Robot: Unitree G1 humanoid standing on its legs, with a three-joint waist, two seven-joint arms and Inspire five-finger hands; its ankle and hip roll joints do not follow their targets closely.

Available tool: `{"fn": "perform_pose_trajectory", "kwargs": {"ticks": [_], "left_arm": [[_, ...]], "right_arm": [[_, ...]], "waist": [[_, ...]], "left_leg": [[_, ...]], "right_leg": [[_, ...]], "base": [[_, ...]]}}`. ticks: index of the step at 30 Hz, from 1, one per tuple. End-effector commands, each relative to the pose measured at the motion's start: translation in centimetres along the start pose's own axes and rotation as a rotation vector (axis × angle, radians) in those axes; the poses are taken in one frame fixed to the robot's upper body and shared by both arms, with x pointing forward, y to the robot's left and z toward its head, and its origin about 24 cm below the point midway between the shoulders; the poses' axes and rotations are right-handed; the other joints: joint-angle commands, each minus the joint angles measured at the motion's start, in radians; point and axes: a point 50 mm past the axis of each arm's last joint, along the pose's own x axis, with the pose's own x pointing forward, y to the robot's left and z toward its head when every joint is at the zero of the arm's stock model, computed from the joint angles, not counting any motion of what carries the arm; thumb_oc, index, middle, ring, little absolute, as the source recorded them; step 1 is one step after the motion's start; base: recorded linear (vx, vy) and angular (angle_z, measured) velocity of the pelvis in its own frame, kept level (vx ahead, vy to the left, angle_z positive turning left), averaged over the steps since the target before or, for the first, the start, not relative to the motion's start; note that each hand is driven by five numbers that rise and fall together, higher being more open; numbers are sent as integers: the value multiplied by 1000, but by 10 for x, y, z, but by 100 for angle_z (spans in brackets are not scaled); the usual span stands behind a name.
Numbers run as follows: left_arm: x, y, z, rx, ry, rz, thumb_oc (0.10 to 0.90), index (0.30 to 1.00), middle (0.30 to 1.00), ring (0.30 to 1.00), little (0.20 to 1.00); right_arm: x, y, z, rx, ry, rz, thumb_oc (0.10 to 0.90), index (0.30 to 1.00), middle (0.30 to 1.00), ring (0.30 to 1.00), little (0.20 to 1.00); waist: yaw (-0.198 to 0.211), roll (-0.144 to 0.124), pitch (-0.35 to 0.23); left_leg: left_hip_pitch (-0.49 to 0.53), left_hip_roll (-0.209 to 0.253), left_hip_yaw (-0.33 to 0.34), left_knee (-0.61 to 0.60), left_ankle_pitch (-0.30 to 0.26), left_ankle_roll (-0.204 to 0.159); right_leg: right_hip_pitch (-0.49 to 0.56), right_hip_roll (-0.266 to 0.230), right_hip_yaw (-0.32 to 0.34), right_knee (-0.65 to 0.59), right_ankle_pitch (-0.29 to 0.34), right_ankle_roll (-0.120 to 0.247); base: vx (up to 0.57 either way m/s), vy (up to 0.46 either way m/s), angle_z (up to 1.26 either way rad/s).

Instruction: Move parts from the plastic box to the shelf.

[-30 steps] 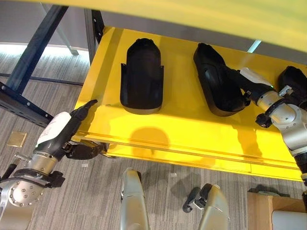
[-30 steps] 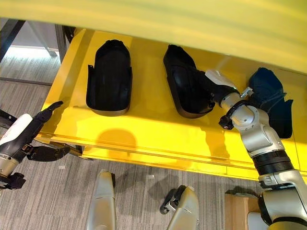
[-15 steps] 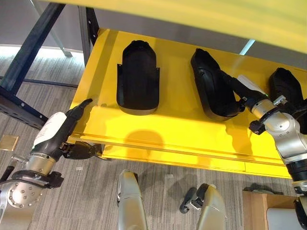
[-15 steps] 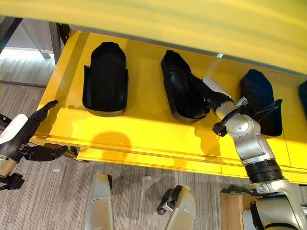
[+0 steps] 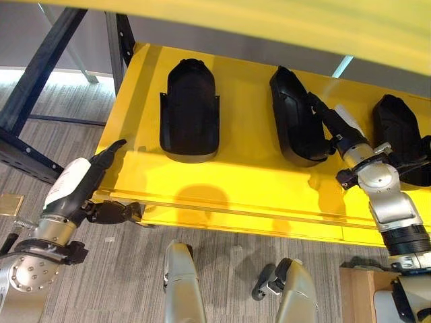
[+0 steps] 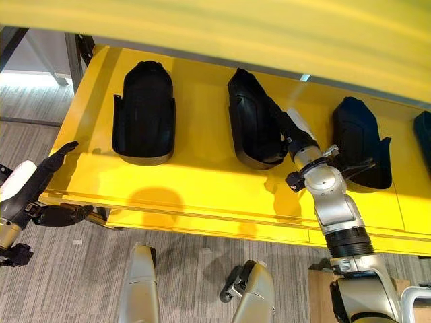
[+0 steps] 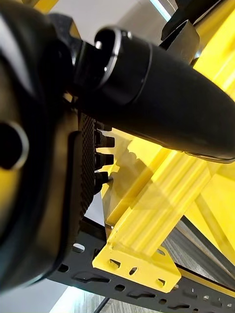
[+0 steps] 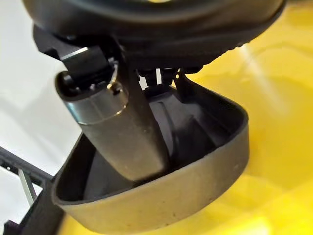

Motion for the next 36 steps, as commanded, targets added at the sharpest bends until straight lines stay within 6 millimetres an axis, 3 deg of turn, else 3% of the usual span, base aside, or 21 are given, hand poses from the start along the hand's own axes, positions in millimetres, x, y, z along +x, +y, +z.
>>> {"fn": "perform_pose_trajectory", "kwargs": {"ticks": [1, 13, 25, 36], "left_arm": [[-6, 10, -19, 26, 118, 64, 900, 1000, 1000, 1000, 1000], [-7, 12, -21, 37, 130, 85, 900, 1000, 1000, 1000, 1000], [-9, 11, -25, 38, 160, 91, 900, 1000, 1000, 1000, 1000], [-8, 10, -25, 42, 161, 93, 900, 1000, 1000, 1000, 1000]], "right_arm": [[8, -22, 12, 89, -50, -118, 900, 1000, 1000, 1000, 1000], [7, -18, 23, 126, -93, -98, 900, 1000, 1000, 1000, 1000], [-19, -2, 10, 191, -89, -13, 900, 1000, 1000, 1000, 1000], [-16, -10, 20, 209, -132, -43, 900, 1000, 1000, 1000, 1000]], "waist": [[-7, 5, -28], [-15, -4, -27], [-33, -18, -35], [-30, -20, -41]], "left_leg": [[-61, -39, 5, 8, 5, 107], [-66, -35, 6, 9, 5, 109], [-70, -29, 7, 12, 2, 107], [-73, -27, 6, 12, 5, 105]], "right_leg": [[24, 69, 71, -10, -85, -3], [21, 70, 73, -13, -80, -4], [19, 78, 74, -19, -80, -5], [11, 79, 77, -18, -78, -4]], "base": [[-5, 2, -5], [-1, 1, -1], [0, 0, 0], [0, 0, 0]]}}
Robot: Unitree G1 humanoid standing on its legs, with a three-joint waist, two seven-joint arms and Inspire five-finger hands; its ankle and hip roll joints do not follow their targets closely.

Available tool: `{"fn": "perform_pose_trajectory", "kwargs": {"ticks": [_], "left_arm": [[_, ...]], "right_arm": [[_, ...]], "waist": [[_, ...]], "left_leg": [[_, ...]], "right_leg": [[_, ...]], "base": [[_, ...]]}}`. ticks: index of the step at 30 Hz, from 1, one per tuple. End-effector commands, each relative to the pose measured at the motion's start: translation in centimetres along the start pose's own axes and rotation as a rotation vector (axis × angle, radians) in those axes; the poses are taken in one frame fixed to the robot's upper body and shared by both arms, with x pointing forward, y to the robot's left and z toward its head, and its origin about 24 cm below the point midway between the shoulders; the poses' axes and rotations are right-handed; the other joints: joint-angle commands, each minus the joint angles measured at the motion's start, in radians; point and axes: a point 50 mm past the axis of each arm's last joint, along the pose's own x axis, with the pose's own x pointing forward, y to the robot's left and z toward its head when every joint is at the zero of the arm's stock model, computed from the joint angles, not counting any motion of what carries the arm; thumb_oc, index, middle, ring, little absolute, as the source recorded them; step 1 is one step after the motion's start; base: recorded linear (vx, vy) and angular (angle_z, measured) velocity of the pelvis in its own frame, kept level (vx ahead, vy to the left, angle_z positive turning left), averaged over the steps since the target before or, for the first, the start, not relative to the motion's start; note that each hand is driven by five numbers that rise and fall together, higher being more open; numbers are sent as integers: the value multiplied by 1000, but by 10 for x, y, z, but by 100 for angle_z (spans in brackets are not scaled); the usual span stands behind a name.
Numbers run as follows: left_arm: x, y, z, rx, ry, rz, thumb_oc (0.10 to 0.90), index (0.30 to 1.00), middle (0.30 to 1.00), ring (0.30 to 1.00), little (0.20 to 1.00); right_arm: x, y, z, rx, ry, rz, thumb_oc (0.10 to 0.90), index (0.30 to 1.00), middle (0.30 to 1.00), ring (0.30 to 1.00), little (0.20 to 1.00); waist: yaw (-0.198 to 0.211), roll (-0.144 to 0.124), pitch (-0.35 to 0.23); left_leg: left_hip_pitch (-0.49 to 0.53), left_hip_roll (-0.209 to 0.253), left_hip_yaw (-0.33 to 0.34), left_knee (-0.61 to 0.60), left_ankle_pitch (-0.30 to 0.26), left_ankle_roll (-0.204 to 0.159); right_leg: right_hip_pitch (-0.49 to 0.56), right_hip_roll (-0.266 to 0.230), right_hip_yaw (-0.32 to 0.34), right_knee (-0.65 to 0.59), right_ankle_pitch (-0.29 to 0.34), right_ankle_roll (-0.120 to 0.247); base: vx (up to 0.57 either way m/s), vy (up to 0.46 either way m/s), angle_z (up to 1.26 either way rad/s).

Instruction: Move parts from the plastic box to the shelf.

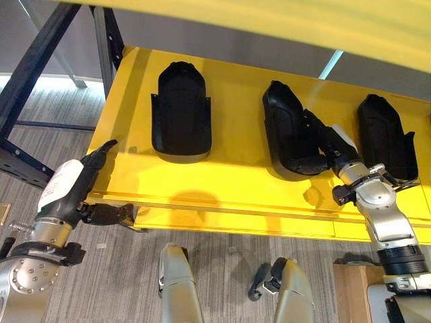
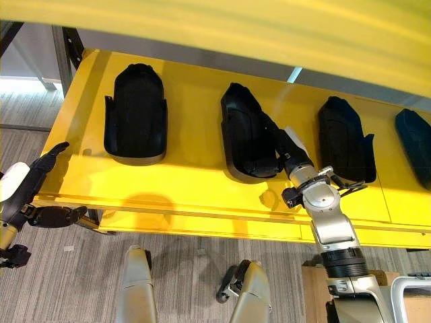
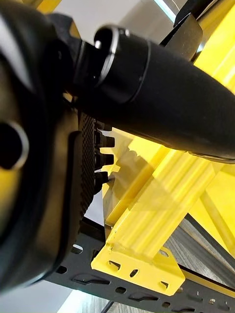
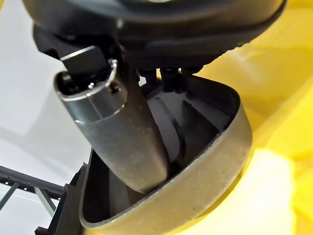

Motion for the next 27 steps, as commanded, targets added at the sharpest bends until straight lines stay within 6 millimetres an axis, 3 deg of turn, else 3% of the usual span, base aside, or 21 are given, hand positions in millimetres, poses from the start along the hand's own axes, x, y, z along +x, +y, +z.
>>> {"fn": "perform_pose_trajectory", "kwargs": {"ticks": [1, 12, 20, 27], "left_arm": [[-3, 9, -19, 15, 114, 49, 900, 1000, 1000, 1000, 1000], [-1, 16, -17, 34, 86, 70, 900, 1000, 1000, 1000, 1000], [-1, 19, -16, 41, 72, 86, 900, 1000, 1000, 1000, 1000], [-3, 20, -17, 43, 76, 92, 900, 1000, 1000, 1000, 1000]], "right_arm": [[8, -24, 46, 26, -198, -97, 900, 1000, 1000, 1000, 1000], [22, -51, 138, 18, -507, -178, 900, 1000, 1000, 1000, 1000], [18, -64, 177, -16, -629, -187, 900, 1000, 1000, 1000, 1000], [12, -67, 190, -38, -670, -165, 900, 1000, 1000, 1000, 1000]], "waist": [[-2, -6, -14], [13, -12, -17], [11, -18, -23], [3, -22, -21]], "left_leg": [[-50, -39, 13, 4, 4, 103], [-47, -41, 15, 1, 10, 100], [-46, -40, 19, -3, 13, 98], [-46, -36, 21, -4, 16, 96]], "right_leg": [[35, 59, 73, -17, -88, 7], [37, 60, 76, -18, -85, 6], [37, 62, 76, -24, -78, 5], [36, 62, 77, -23, -79, 5]], "base": [[0, 0, 0], [0, 0, 0], [0, 0, 0], [0, 0, 0]]}}
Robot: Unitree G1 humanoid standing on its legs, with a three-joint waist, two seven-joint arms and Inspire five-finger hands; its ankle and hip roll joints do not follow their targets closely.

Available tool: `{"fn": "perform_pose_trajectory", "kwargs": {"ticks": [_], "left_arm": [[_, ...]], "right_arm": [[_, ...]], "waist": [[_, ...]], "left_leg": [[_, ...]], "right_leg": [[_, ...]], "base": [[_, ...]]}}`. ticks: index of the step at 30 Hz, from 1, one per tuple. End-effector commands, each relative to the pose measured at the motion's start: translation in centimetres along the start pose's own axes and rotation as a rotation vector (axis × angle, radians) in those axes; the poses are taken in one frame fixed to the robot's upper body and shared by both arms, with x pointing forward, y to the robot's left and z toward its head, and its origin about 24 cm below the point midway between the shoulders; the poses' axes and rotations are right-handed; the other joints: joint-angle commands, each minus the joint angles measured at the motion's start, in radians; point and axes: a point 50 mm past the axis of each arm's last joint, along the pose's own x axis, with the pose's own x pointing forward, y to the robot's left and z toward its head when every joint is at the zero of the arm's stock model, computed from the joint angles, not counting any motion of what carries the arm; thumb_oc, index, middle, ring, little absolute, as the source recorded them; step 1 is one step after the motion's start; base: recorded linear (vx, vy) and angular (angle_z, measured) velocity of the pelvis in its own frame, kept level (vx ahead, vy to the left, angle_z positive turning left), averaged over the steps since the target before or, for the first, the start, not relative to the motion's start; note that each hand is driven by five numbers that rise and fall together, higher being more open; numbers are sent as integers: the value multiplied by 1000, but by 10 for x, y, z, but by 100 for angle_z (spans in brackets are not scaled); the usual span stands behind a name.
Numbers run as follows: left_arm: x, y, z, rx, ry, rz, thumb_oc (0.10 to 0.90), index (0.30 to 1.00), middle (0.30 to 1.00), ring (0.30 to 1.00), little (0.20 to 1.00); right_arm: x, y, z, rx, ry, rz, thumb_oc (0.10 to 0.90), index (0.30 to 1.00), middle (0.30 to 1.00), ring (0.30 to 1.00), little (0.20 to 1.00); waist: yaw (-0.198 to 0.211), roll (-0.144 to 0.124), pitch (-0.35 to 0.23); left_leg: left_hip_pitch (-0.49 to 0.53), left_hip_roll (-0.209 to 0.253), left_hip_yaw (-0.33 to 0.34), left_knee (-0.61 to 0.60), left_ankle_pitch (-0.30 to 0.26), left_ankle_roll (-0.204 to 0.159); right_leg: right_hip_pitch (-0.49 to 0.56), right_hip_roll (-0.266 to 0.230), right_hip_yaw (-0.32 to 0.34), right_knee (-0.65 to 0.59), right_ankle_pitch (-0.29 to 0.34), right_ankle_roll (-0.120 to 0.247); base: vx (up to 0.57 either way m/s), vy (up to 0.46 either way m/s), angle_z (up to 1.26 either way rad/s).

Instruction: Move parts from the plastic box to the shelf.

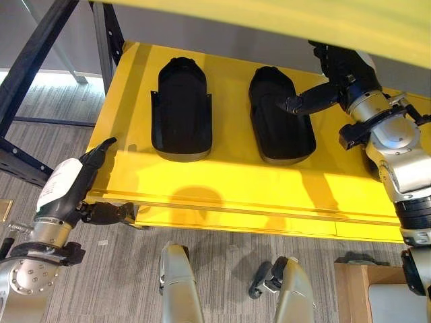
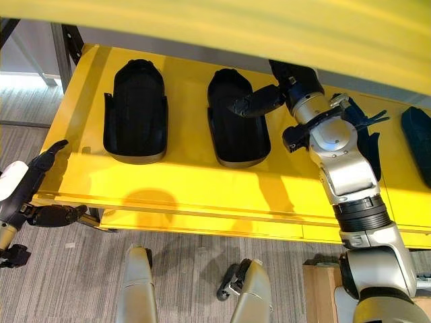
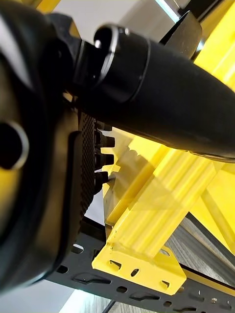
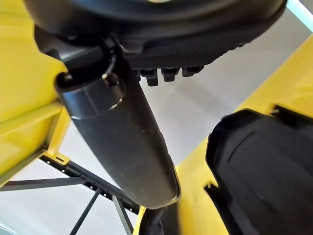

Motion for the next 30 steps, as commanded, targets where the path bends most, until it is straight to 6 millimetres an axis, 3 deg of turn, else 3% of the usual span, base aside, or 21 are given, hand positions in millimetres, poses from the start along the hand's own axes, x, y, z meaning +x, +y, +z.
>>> {"fn": "perform_pose_trajectory", "kwargs": {"ticks": [1, 12, 15, 16, 21, 24, 27, 30], "left_arm": [[-2, 18, -18, 38, 93, 73, 900, 1000, 1000, 1000, 1000], [-6, 20, -20, 37, 99, 92, 900, 1000, 1000, 1000, 1000], [-8, 20, -21, 38, 100, 99, 900, 1000, 1000, 1000, 1000], [-12, 20, -22, 9, 104, 135, 900, 1000, 1000, 1000, 1000], [-18, 18, -24, -68, 105, 180, 900, 1000, 1000, 1000, 1000], [-21, 9, -29, -217, 108, 200, 900, 1000, 1000, 1000, 1000], [-16, 1, -29, -333, 95, 200, 900, 1000, 1000, 1000, 1000], [-13, -15, -27, -594, 71, 206, 900, 1000, 1000, 1000, 1000]], "right_arm": [[6, -30, 74, -20, -323, -104, 900, 1000, 1000, 1000, 1000], [-16, -30, 74, 39, -353, -20, 900, 1000, 1000, 1000, 1000], [-29, -33, 73, 76, -358, 11, 900, 1000, 1000, 1000, 1000], [-47, -32, 71, 142, -373, 44, 900, 1000, 1000, 1000, 1000], [-75, -25, 62, 234, -369, 107, 900, 1000, 1000, 1000, 1000], [-97, -19, 42, 328, -294, 134, 900, 1000, 1000, 1000, 1000], [-105, -12, 27, 397, -231, 157, 900, 1000, 1000, 1000, 1000], [-120, 1, 10, 488, -182, 167, 900, 1000, 1000, 1000, 1000]], "waist": [[-6, -22, -22], [-26, -26, -19], [-34, -27, -16], [-48, -28, -14], [-56, -27, -17], [-68, -20, -19], [-67, -15, -20], [-78, 1, -11]], "left_leg": [[-34, -37, 18, 1, 12, 97], [-28, -29, 23, -4, 18, 90], [-21, -27, 27, -9, 21, 88], [-11, -25, 31, -22, 30, 83], [4, -24, 32, -40, 41, 79], [31, -21, 39, -87, 70, 68], [69, -20, 48, -145, 100, 62], [159, -15, 67, -266, 161, 53]], "right_leg": [[52, 61, 75, -23, -81, 7], [53, 63, 78, -26, -80, 7], [55, 63, 77, -29, -77, 9], [57, 64, 81, -38, -73, 8], [67, 63, 81, -50, -68, 8], [90, 66, 72, -84, -52, 12], [125, 71, 63, -129, -30, 14], [210, 92, 40, -221, 14, 20]], "base": [[0, 0, 0], [0, 0, 0], [0, 0, 0], [0, 0, 0], [-1, -9, -1], [-6, -40, -4], [-1, -48, -1], [-8, -64, 12]]}}
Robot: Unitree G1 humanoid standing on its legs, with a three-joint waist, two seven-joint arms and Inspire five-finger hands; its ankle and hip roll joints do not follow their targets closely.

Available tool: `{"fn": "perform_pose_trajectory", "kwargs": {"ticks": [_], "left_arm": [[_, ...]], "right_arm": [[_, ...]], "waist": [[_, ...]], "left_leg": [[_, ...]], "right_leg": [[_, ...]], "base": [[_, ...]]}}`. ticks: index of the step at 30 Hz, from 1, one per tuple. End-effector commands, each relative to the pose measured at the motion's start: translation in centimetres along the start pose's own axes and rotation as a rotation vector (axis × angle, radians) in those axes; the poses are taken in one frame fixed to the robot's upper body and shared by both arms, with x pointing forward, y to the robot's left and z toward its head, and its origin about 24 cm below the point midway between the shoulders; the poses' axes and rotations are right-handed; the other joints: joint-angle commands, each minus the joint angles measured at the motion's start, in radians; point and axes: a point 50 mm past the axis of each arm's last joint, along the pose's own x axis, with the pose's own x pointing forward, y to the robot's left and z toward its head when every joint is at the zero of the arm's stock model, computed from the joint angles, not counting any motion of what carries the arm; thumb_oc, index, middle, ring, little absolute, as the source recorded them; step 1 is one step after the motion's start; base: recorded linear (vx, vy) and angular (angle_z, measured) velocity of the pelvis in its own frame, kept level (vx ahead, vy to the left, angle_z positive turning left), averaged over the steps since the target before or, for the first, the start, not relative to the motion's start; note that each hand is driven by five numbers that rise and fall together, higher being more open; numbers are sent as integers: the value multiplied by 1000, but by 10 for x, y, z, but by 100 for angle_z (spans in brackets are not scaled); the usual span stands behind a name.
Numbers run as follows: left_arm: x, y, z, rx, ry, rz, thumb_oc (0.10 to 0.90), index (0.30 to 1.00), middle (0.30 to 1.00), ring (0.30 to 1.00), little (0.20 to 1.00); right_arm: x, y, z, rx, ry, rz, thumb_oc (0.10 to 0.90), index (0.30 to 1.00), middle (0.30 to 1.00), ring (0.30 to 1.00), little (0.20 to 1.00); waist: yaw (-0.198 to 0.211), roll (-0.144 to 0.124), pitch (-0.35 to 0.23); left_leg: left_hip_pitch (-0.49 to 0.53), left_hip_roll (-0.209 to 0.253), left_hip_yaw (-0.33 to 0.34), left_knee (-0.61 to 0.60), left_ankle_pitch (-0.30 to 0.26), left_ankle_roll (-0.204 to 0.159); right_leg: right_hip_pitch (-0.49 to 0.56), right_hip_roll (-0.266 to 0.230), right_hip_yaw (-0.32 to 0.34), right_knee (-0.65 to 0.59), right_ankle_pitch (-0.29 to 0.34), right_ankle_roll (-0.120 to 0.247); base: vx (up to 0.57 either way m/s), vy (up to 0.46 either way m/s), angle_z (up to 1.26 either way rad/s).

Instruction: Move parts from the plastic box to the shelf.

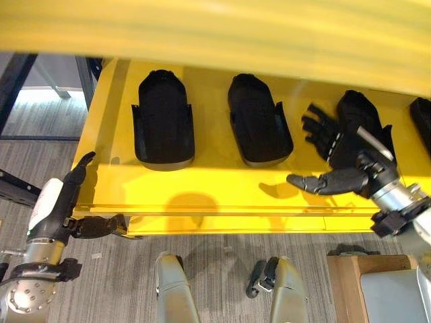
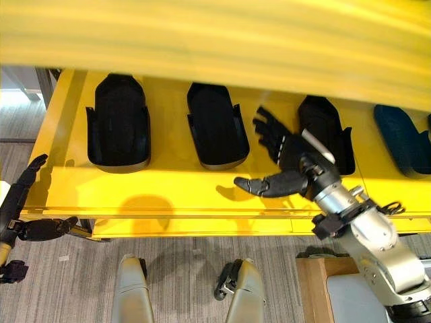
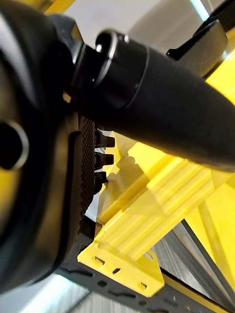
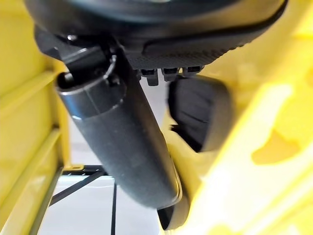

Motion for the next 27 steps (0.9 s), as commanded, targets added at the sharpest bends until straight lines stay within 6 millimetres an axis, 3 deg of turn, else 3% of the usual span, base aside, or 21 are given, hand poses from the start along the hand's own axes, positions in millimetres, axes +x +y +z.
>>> {"fn": "perform_pose_trajectory", "kwargs": {"ticks": [1, 6, 8, 13, 14, 18, 24, 27], "left_arm": [[7, 1, 10, -292, -77, 76, 900, 1000, 1000, 1000, 1000], [0, -12, 1, -442, -48, 95, 900, 1000, 1000, 1000, 1000], [-2, -17, -4, -521, -32, 127, 900, 1000, 1000, 1000, 1000], [-18, -40, -20, -750, 37, 165, 900, 1000, 1000, 1000, 1000], [-22, -50, -23, -762, 59, 140, 900, 1000, 1000, 1000, 1000], [-27, -62, -25, -790, 88, 113, 900, 1000, 1000, 1000, 1000], [-47, -87, -36, -928, 187, 111, 900, 1000, 1000, 1000, 1000], [-59, -99, -41, -1008, 242, 136, 900, 1000, 1000, 1000, 1000]], "right_arm": [[8, 2, 63, -26, -366, 47, 900, 1000, 1000, 1000, 1000], [2, 13, 35, 128, -344, 55, 900, 1000, 1000, 1000, 1000], [-5, 15, 25, 156, -331, 28, 900, 1000, 1000, 1000, 1000], [-31, 17, -1, 137, -280, -103, 900, 1000, 1000, 1000, 1000], [-36, 21, -17, 148, -233, -136, 900, 1000, 1000, 1000, 1000], [-42, 24, -33, 179, -173, -171, 900, 1000, 1000, 1000, 1000], [-54, 23, -55, 168, -90, -263, 900, 1000, 1000, 1000, 1000], [-63, 25, -71, 216, -36, -305, 900, 1000, 1000, 1000, 1000]], "waist": [[0, 4, -14], [-7, 16, -12], [-12, 22, -13], [-30, 40, -9], [-33, 46, -4], [-37, 50, 0], [-39, 81, -45], [-37, 103, -90]], "left_leg": [[24, -14, 11, -72, 77, 15], [127, -12, 39, -151, 101, 13], [154, -15, 48, -182, 130, 19], [266, -10, 68, -215, 124, 20], [322, -4, 78, -240, 121, 20], [379, -3, 88, -285, 133, 17], [502, 18, 129, -501, 231, 13], [565, 36, 152, -641, 308, 11]], "right_leg": [[114, 52, 42, -73, -30, 14], [202, 54, 42, -139, -4, 23], [234, 46, 36, -175, 24, 18], [340, 45, 40, -212, 21, 25], [393, 48, 40, -231, 19, 28], [451, 53, 32, -269, 25, 30], [540, 110, 14, -418, 58, 25], [571, 141, 4, -501, 74, 21]], "base": [[-5, -30, 18], [21, -9, -3], [-19, 5, -2], [31, -5, -4], [33, -8, -9], [23, -23, -11], [12, -51, -10], [44, -73, -6]]}}
